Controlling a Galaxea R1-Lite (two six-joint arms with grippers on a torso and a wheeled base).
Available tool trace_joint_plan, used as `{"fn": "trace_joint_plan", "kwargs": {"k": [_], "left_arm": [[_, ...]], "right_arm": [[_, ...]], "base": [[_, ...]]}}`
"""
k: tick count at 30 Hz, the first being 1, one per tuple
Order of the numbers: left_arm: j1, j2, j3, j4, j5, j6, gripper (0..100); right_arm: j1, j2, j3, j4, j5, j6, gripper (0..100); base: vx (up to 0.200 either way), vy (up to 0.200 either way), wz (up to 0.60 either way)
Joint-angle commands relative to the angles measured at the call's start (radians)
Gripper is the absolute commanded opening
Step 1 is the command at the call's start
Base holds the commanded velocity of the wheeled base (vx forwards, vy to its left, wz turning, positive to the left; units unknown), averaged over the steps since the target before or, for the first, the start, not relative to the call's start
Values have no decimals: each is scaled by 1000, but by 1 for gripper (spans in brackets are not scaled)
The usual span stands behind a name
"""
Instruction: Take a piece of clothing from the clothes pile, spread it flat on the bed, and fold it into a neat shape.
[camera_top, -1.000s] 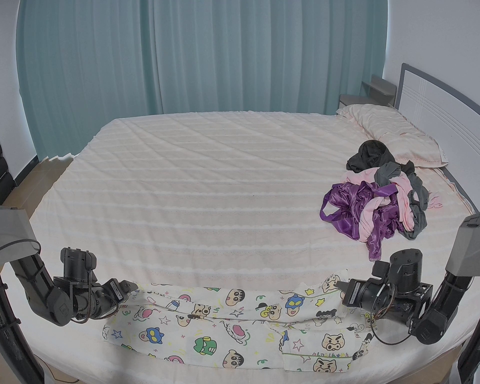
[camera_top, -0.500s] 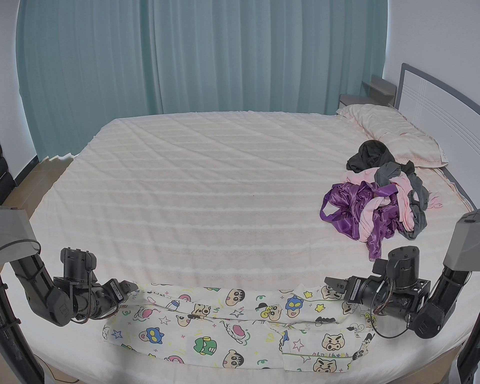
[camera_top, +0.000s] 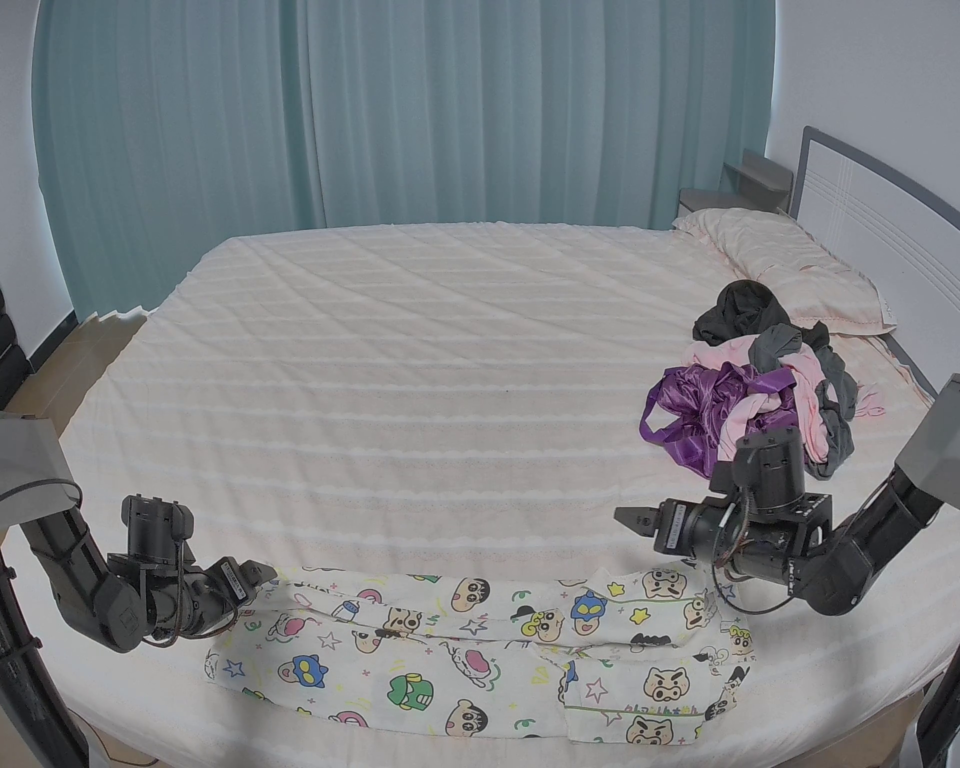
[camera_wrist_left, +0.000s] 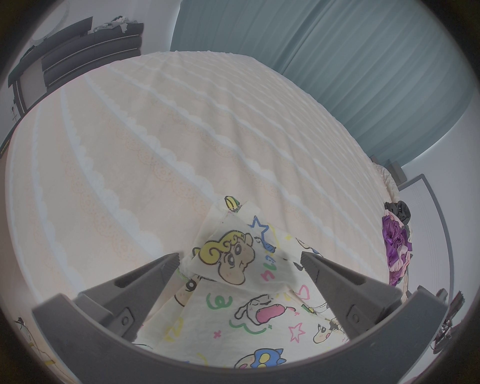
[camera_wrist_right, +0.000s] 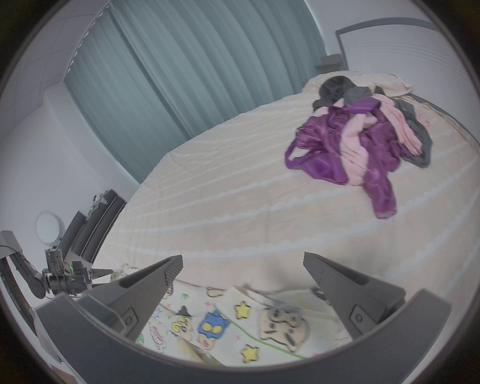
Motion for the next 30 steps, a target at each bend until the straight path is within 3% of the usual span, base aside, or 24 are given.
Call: {"fn": "trace_joint_plan", "kwargs": {"k": [1, 13, 22, 23, 30], "left_arm": [[4, 0, -1, -28, 1, -1, 100], [2, 6, 2, -41, 1, -3, 100], [1, 4, 11, -45, -2, -4, 100], [-1, 4, 11, -45, -2, -4, 100], [1, 4, 11, -45, -2, -4, 100]], "right_arm": [[89, 121, -103, 42, 3, -13, 100], [136, 268, -146, 74, 10, -134, 100], [138, 282, -173, 76, 1, -143, 100], [138, 282, -178, 77, 0, -143, 0], [138, 284, -192, 82, -3, -143, 0]], "base": [[0, 0, 0], [0, 0, 0], [0, 0, 0], [0, 0, 0], [0, 0, 0]]}}
